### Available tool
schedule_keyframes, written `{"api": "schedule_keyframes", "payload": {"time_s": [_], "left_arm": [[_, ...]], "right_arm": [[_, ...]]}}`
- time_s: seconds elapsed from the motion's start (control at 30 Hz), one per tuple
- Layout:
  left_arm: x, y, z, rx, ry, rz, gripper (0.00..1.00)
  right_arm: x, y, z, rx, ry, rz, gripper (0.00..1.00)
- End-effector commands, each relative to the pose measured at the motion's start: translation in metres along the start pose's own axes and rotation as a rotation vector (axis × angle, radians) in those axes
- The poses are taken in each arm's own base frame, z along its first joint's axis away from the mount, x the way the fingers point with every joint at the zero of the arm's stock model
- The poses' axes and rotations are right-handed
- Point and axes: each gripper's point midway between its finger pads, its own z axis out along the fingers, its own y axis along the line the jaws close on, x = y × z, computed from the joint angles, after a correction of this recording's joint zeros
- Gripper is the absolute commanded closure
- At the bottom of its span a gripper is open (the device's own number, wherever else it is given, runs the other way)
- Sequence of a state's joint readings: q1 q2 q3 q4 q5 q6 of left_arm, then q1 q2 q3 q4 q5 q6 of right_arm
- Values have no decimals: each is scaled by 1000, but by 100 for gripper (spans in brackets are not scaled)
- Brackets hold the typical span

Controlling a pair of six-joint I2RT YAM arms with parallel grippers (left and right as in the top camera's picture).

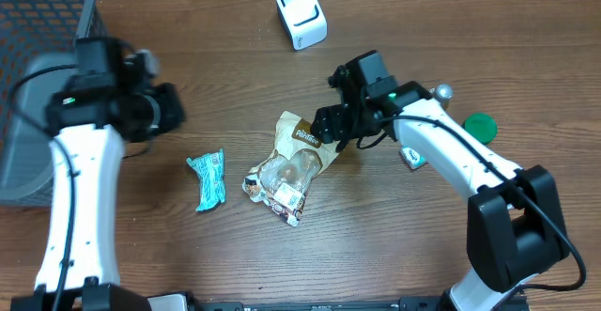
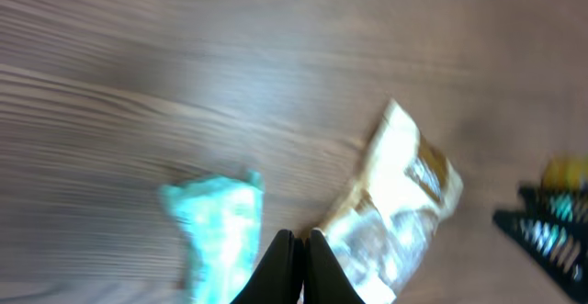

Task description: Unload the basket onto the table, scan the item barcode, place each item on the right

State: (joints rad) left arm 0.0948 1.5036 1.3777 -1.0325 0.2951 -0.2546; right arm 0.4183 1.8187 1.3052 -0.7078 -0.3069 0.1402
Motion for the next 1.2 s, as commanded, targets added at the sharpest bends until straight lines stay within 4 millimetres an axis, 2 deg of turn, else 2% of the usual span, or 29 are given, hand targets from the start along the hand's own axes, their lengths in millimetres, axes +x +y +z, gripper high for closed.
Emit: {"api": "schedule_keyframes", "payload": {"time_s": [0.0,0.17,0.3,0.53,0.77,0.93,1.17], "left_arm": [[43,-28,39,57,178,68,96],[93,-47,78,41,364,164,96],[123,-58,99,24,477,236,96],[163,-54,137,-88,620,325,96],[175,-45,152,-136,671,334,96],[175,-33,157,-195,674,347,96],[171,-28,157,-227,659,360,96]], "right_arm": [[-6,9,-9,-74,-17,-39,21],[-1,6,-5,-71,-9,-59,19],[-1,4,2,-72,-17,-62,19],[-2,-3,22,-75,-9,-60,19],[8,-7,48,-110,45,-40,19],[22,4,68,-229,102,-78,19],[40,20,71,-360,176,-69,19]]}}
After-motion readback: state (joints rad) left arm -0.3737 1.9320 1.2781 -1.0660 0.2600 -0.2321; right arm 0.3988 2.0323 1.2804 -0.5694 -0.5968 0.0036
